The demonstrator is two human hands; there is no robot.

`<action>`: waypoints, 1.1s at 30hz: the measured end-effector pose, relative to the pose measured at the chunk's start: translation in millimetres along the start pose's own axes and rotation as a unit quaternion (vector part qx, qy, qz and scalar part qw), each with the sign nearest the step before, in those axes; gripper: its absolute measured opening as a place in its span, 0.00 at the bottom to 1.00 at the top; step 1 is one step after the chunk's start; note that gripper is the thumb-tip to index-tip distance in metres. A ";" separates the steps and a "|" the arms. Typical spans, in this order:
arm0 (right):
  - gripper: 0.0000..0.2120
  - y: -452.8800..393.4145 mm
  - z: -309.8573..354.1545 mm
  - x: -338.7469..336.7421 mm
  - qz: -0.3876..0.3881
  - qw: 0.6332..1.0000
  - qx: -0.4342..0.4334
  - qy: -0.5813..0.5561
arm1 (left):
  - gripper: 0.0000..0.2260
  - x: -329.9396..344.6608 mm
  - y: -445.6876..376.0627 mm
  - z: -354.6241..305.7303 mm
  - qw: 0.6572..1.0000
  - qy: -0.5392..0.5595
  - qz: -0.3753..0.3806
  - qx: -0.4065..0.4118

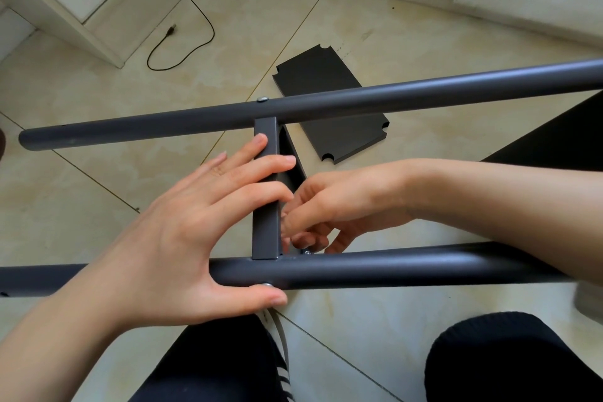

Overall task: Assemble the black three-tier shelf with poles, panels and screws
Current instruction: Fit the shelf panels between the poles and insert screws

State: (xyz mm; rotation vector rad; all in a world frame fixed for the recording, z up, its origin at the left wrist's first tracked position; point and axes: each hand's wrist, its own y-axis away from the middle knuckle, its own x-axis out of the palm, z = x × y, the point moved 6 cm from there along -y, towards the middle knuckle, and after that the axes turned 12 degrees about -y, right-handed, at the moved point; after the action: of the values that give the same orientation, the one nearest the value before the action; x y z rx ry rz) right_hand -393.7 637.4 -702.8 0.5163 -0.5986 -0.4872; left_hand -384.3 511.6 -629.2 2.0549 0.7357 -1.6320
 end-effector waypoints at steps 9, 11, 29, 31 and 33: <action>0.14 -1.0 -0.1 -1.8 -0.010 1.000 -0.009 0.013 | 0.31 -0.6 -0.3 -0.4 1.000 0.005 0.000 -0.003; 0.15 -1.3 0.0 -1.7 -0.009 1.000 -0.007 -0.002 | 0.31 -0.6 -0.3 -0.4 1.000 0.005 -0.001 -0.003; 0.19 -1.2 1.2 1.5 0.000 1.000 -0.021 0.004 | 0.31 -0.7 -0.3 -0.4 1.000 0.003 -0.002 -0.002; 0.20 -1.2 1.1 1.9 0.002 1.000 -0.019 -0.003 | 0.31 -0.3 -0.3 -0.2 1.000 0.002 -0.002 -0.002; 0.20 -0.6 2.2 2.4 0.013 0.999 -0.028 -0.019 | 0.31 0.2 -0.6 0.1 1.000 0.001 -0.001 -0.001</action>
State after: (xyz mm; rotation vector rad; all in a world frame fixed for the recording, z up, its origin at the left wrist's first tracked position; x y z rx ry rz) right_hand -393.6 634.9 -700.6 0.4471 -0.6260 -0.4888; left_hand -384.8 512.0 -629.4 2.0542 0.7410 -1.6301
